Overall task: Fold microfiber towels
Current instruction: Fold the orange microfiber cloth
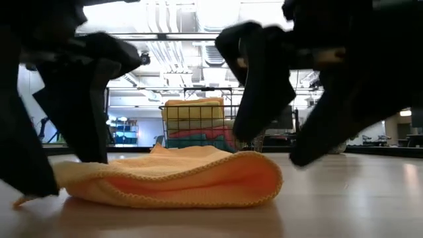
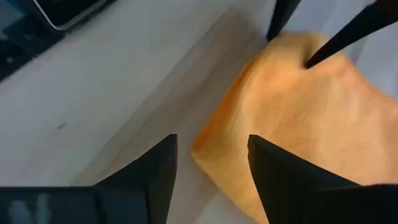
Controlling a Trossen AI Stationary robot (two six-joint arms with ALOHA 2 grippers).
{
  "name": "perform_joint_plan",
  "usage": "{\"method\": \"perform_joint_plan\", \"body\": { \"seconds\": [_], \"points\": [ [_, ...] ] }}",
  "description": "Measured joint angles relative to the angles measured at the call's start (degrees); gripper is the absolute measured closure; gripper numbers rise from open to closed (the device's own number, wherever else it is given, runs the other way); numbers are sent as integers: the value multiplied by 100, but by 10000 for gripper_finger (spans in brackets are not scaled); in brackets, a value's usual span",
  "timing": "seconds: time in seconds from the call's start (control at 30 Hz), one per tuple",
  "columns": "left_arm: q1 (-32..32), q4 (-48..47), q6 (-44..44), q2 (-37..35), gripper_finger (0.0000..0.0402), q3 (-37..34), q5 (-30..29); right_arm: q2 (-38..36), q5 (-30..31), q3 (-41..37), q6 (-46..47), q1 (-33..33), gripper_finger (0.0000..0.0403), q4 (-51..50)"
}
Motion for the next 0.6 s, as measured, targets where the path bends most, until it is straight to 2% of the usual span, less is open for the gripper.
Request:
{"method": "perform_joint_plan", "body": {
  "seconds": [0.37,0.6],
  "points": [
    [66,201,-13,-24,242,-263,-57,573,340,480,30,-119,216,-336],
    [182,521,-19,-37,248,-458,-164,618,290,652,404,-242,251,-681]
  ]
}}
